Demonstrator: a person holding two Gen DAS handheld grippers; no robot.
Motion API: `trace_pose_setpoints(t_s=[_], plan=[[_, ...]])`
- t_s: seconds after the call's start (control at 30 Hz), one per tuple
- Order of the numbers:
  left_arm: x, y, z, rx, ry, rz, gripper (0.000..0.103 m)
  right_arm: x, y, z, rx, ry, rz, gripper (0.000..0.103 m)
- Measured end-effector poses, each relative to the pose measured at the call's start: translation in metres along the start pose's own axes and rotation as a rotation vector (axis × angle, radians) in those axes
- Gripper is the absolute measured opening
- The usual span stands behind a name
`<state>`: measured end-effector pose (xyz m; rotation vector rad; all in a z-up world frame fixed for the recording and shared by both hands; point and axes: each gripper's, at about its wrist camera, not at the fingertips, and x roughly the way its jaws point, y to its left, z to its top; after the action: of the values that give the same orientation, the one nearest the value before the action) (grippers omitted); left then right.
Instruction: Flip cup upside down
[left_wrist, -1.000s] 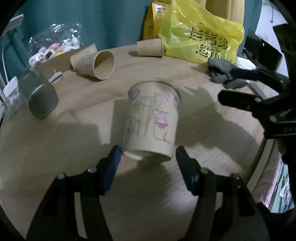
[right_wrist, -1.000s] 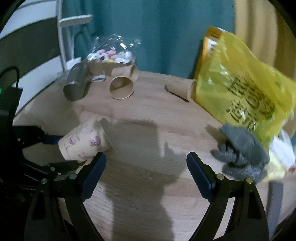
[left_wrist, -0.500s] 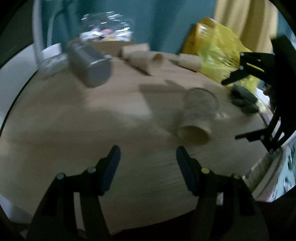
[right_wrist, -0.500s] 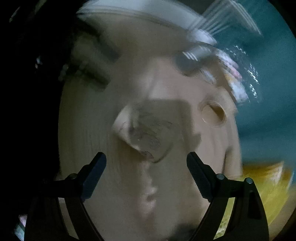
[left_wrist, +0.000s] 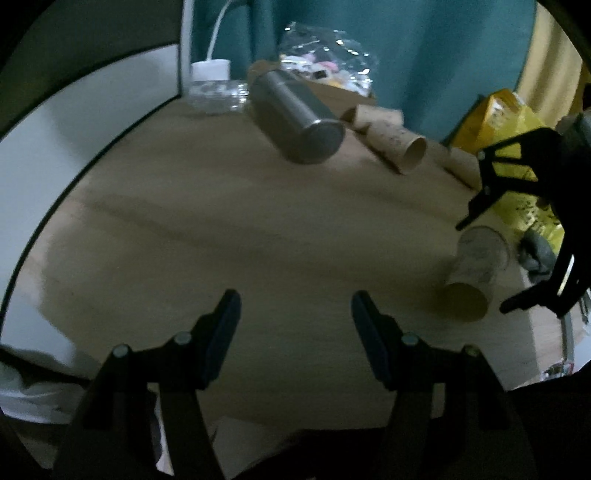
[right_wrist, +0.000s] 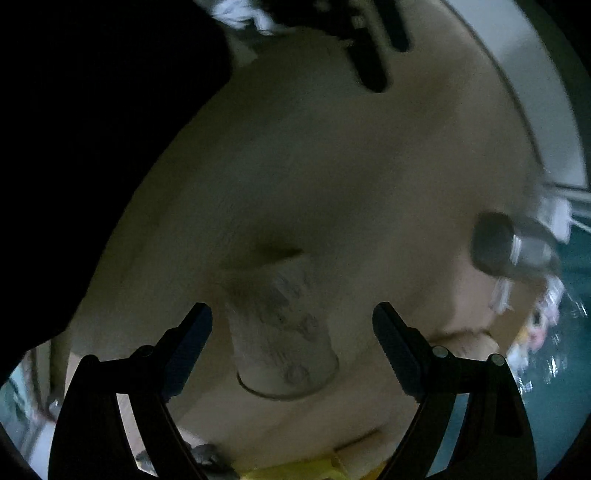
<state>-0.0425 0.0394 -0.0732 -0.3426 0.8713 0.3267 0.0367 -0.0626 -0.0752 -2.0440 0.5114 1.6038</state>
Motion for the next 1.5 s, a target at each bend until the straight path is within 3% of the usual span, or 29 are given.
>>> trace_pose_setpoints(t_s=[0.07,0.13,0.23,0.27,0.3,0.5,0.67,0.8,0.93,1.0,1.07,1.2,1.3,1.5], plan=[[-0.001,0.006,-0.001,-0.009,0.000,0.027,0.064,0.009,0.003,0.007,-0.037,0.022,0.023,0.089],[-0.001,0.012,-0.003,-0.024,0.001,0.022,0.064,0.017,0.000,0.012,-0.048,0.032,0.036,0.083],[0.003,0.018,-0.003,-0.029,0.010,0.012,0.064,0.023,-0.002,0.013,-0.029,0.040,0.092,0.082],[0.004,0.018,-0.003,-0.029,0.010,0.006,0.064,0.027,-0.003,0.012,-0.023,0.054,0.113,0.074],[0.004,0.018,-0.002,-0.028,0.009,-0.002,0.064,0.030,-0.003,0.011,-0.020,0.066,0.129,0.061],[0.003,0.022,-0.001,-0.041,0.000,-0.033,0.064,0.027,-0.015,0.003,0.063,0.039,0.155,0.059],[-0.004,0.018,0.011,-0.025,-0.038,-0.077,0.064,0.001,-0.033,-0.016,0.311,-0.107,0.098,0.059],[-0.007,0.010,0.026,0.017,-0.066,-0.118,0.064,-0.024,-0.043,-0.053,0.614,-0.296,-0.011,0.059],[-0.011,-0.002,0.038,0.083,-0.094,-0.164,0.064,-0.046,-0.039,-0.099,0.996,-0.509,-0.135,0.059],[-0.012,-0.009,0.043,0.111,-0.112,-0.180,0.064,-0.054,-0.026,-0.120,1.222,-0.630,-0.237,0.059],[-0.013,-0.014,0.047,0.120,-0.132,-0.215,0.064,-0.059,-0.004,-0.130,1.408,-0.756,-0.328,0.059],[-0.013,-0.029,0.048,0.172,-0.144,-0.272,0.064,-0.062,0.030,-0.118,1.720,-0.919,-0.526,0.060],[-0.009,-0.040,0.044,0.228,-0.122,-0.309,0.064,-0.053,0.050,-0.108,1.871,-0.928,-0.635,0.060],[-0.001,-0.050,0.032,0.301,-0.081,-0.336,0.064,-0.036,0.066,-0.083,1.932,-0.834,-0.757,0.060]])
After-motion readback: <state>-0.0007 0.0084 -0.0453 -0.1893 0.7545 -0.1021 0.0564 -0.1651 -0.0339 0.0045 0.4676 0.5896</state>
